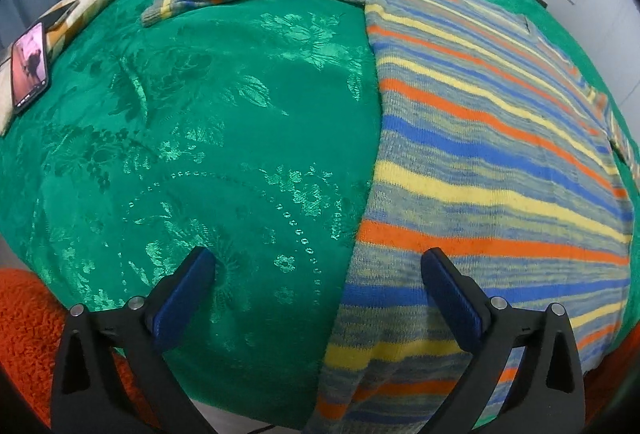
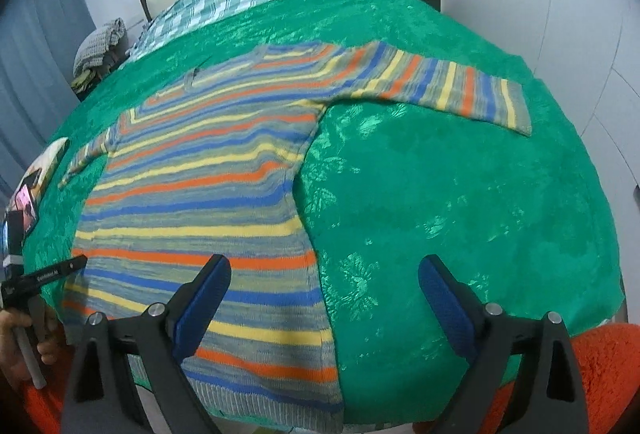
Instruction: Fold small clothes
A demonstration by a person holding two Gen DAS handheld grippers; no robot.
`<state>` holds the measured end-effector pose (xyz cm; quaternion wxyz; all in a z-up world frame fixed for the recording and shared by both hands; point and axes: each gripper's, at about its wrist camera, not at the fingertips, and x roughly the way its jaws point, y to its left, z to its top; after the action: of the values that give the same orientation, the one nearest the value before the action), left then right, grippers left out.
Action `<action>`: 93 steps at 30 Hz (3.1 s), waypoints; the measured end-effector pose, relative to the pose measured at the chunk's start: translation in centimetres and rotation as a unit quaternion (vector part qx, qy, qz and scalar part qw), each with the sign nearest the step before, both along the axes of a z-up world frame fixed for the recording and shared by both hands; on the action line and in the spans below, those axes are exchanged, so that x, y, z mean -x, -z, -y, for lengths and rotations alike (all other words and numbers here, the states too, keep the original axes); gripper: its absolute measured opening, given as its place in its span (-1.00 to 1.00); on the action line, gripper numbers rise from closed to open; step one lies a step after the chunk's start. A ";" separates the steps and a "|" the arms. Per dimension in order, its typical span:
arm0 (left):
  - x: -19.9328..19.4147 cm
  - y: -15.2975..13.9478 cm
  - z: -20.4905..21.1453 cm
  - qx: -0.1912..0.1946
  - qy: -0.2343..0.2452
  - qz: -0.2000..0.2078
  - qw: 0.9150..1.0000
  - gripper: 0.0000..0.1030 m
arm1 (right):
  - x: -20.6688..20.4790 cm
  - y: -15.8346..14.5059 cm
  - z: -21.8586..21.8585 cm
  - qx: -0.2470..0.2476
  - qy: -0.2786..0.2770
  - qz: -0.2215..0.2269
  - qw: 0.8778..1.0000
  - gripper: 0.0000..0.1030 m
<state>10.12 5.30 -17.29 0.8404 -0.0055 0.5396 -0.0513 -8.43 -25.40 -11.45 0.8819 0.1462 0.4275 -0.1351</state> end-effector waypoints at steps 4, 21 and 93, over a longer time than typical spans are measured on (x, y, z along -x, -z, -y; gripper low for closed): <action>0.3 0.2 0.4 -0.014 0.013 0.001 1.000 0.99 | -0.3 0.2 -0.4 0.005 -0.009 -0.007 1.000 0.92; 1.1 -2.0 0.1 0.007 0.021 0.047 0.999 0.99 | -0.9 0.8 -1.8 0.012 -0.042 -0.028 0.999 0.92; -0.7 -1.7 -2.4 0.010 -0.024 0.056 0.998 0.99 | -11.3 3.1 7.6 0.025 -0.030 -0.075 0.996 -0.04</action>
<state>10.85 7.65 -15.60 0.8702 -0.0242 0.4908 -0.0369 2.87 -33.03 -14.51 0.8541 0.1008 0.4933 -0.1300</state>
